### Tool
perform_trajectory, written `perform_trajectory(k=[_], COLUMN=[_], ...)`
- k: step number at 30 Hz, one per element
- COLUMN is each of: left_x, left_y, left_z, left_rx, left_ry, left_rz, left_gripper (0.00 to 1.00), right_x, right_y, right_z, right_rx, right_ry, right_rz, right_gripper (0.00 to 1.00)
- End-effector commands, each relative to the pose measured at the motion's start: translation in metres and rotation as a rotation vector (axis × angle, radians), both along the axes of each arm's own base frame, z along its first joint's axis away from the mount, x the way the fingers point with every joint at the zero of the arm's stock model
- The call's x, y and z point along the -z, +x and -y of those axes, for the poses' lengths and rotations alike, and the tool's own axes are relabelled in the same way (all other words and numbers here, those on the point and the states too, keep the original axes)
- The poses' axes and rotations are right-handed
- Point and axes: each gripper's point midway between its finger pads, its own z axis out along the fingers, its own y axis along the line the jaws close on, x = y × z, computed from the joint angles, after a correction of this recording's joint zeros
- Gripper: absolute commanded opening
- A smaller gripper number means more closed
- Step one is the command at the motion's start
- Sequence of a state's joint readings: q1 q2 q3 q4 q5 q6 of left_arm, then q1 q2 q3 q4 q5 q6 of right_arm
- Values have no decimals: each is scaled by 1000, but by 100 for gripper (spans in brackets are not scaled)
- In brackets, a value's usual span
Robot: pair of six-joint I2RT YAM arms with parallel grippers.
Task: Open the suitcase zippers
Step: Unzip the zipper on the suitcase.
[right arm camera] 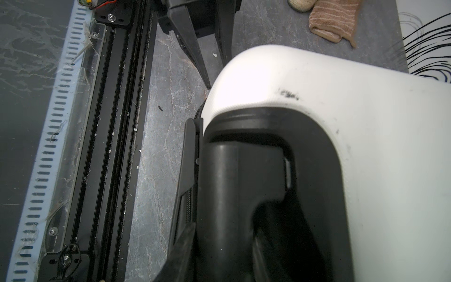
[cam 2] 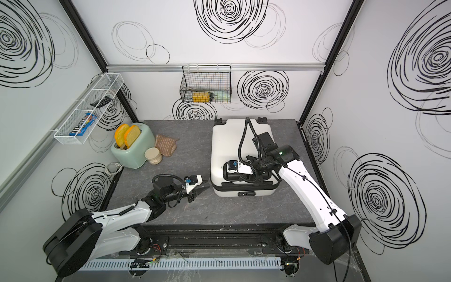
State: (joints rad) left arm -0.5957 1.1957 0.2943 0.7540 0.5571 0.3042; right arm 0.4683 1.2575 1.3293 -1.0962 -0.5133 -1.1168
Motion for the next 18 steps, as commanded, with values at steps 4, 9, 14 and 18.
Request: perform_trajectory(k=[4,9,14,18], left_x=[-9,-10,-11,-13], left_y=[-1,-2,-4,-6], left_z=[6,9,15,18], left_rx=[27,42,85,99], left_ry=[-41,-50,-59,-78], left_rz=[24,15,-7,-19], left_gripper=[29,26,22,21], right_x=[-81,-81,-83,-83], right_y=[4,2,1,1], right_z=[-26,-27,-27,-26], right_rx=[-176,-183,-185,-184], right_ry=[222,228,227,225], right_rz=[361,358,368,370], right_gripper=[0,0,0,0])
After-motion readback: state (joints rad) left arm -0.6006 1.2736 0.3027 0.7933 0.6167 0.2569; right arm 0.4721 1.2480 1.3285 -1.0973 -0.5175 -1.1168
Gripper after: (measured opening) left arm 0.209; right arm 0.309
